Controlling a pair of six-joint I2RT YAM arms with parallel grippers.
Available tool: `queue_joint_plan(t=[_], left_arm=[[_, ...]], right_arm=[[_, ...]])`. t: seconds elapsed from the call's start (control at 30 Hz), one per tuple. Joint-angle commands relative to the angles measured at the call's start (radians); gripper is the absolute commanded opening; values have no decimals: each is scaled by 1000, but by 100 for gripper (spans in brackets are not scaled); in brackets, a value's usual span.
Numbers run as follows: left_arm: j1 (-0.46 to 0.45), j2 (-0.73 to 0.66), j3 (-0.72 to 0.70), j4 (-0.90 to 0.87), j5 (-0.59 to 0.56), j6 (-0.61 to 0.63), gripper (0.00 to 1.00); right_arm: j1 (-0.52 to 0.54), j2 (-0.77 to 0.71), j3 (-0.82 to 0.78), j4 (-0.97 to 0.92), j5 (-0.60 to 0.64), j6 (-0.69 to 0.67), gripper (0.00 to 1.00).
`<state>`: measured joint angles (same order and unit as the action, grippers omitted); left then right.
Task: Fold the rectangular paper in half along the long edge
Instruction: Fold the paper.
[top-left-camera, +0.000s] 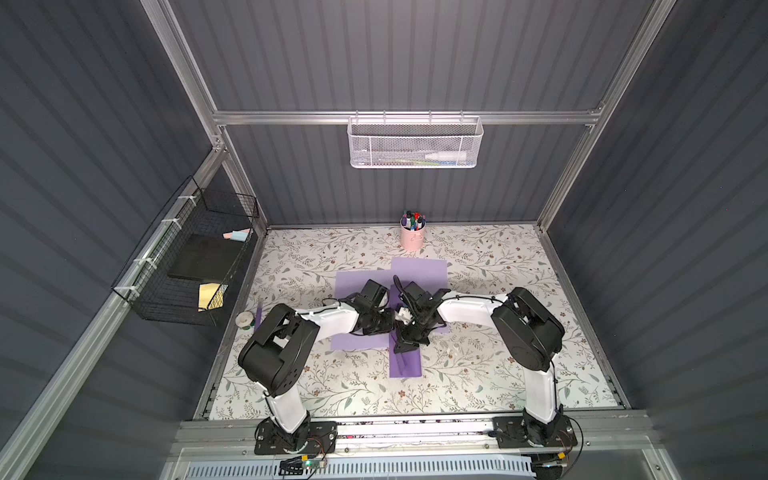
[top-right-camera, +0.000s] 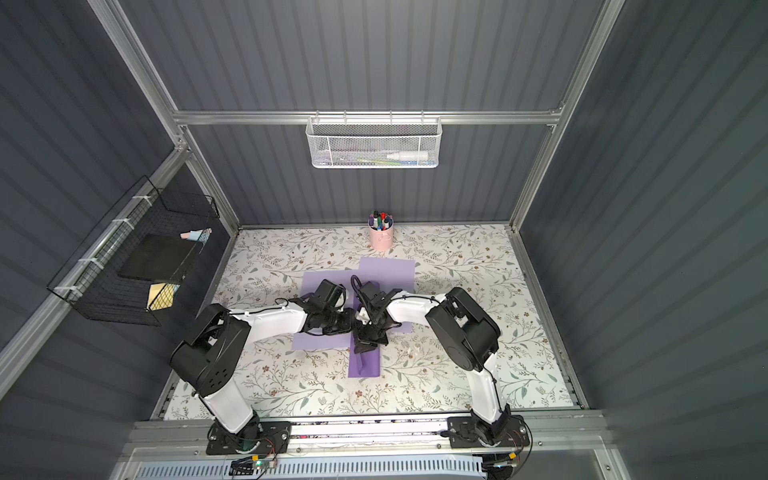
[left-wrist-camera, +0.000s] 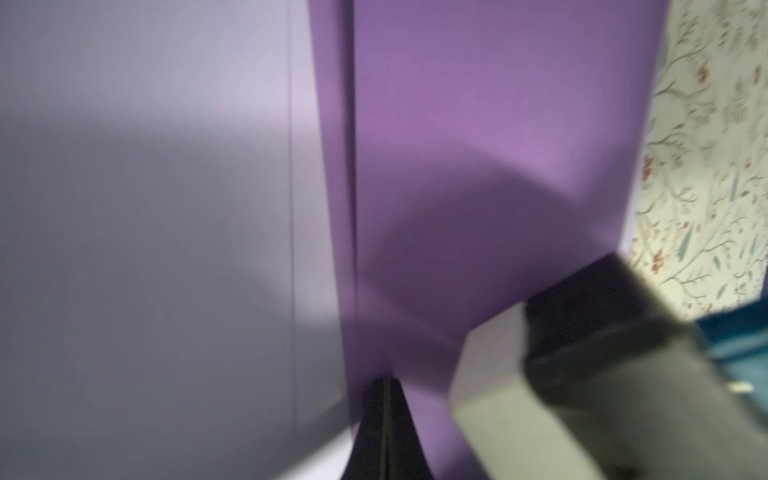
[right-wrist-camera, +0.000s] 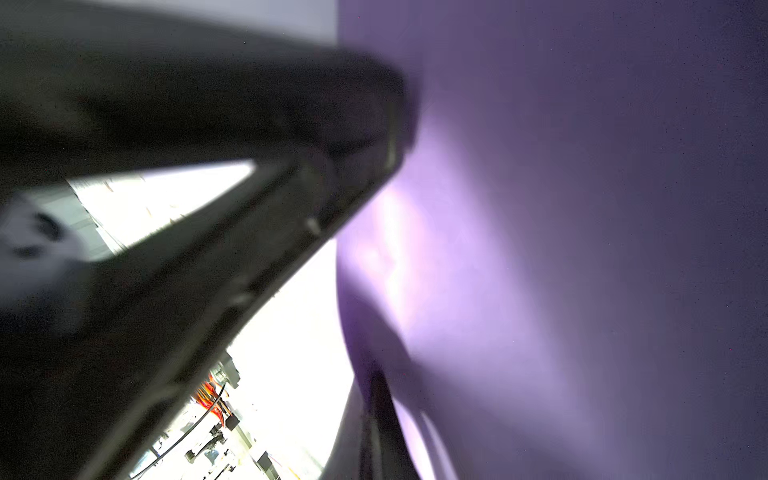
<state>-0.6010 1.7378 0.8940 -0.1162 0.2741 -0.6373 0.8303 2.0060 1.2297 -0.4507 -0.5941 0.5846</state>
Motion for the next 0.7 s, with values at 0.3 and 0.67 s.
queue_joint_plan(t=[0.3,0.67], left_arm=[[20,-20,-34,10,30,-12,3],[20,15,-31,-39,7,8,3]], right_arm=[[3,17,-22,-16,17,14,0],[3,-43,12,-86,49,-8,25]])
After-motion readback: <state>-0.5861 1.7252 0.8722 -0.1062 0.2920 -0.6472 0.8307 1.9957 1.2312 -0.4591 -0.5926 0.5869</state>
